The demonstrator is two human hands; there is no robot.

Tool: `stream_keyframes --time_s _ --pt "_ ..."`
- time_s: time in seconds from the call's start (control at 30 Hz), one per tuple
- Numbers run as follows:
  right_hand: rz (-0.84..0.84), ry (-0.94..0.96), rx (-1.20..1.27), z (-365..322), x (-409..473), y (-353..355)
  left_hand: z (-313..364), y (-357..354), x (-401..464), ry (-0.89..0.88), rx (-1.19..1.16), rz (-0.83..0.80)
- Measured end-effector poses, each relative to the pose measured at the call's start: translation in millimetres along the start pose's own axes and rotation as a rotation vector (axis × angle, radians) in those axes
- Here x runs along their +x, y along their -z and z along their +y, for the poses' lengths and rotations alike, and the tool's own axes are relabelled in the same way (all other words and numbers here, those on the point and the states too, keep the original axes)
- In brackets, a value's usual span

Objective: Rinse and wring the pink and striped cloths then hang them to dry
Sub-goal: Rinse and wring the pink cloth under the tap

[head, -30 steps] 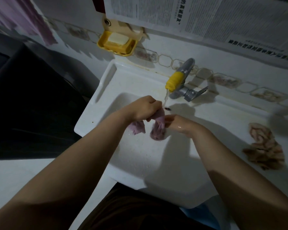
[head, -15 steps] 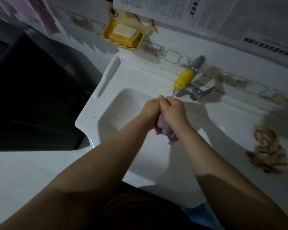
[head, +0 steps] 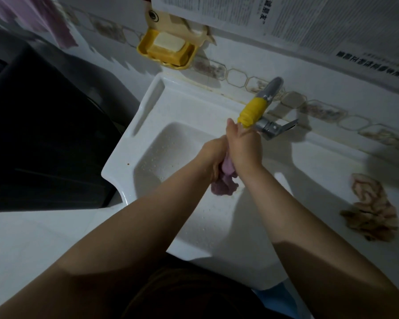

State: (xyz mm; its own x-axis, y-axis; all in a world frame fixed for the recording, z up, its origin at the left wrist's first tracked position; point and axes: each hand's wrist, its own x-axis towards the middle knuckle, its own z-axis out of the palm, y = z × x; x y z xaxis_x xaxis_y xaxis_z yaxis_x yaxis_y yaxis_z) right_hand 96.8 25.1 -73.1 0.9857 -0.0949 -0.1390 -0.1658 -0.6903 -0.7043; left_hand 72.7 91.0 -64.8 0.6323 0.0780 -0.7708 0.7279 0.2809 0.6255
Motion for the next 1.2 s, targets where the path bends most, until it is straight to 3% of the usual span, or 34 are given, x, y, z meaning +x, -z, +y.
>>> stream_keyframes --time_s 0.1,0.17,0.27,0.37,0.5,0.7,0.9,1.0,1.1,1.2 --pt "0.020 0.133 -0.002 -11.6 -14.0 -2.8 5.4 7.9 9.5 -0.038 -0.031 -0.064" --pt "0.001 0.029 0.041 -1.5 0.0 -1.2 5.7 9.3 8.0 -0.069 0.016 -0.093" --pt "-0.196 -0.146 0.112 25.7 23.5 6.5 9.5 8.4 2.1 0.009 0.013 -0.128" --pt "-0.542 -0.264 0.094 44.8 17.8 4.1 16.7 18.4 8.0 0.065 -0.090 -0.242" --pt "-0.600 -0.379 0.240 67.0 5.5 -7.8 29.6 35.7 8.7 0.017 -0.114 -0.356" --pt "-0.933 -0.301 0.197 84.5 -15.0 -2.4 41.8 44.5 8.6 -0.030 -0.010 -0.344" --pt "-0.661 -0.483 0.314 103.1 -12.7 -4.3 46.8 61.2 10.8 -0.084 0.070 -0.309" --pt "-0.478 -0.524 0.446 110.1 -1.5 4.6 26.3 77.6 12.0 -0.053 0.311 -0.179" --pt "-0.408 -0.457 0.624 95.8 9.8 14.0 -7.5 84.2 19.9 -0.101 0.590 -0.063" --pt "-0.491 -0.365 0.872 62.1 9.2 24.8 -30.3 71.2 26.4 -0.100 0.347 -0.035"
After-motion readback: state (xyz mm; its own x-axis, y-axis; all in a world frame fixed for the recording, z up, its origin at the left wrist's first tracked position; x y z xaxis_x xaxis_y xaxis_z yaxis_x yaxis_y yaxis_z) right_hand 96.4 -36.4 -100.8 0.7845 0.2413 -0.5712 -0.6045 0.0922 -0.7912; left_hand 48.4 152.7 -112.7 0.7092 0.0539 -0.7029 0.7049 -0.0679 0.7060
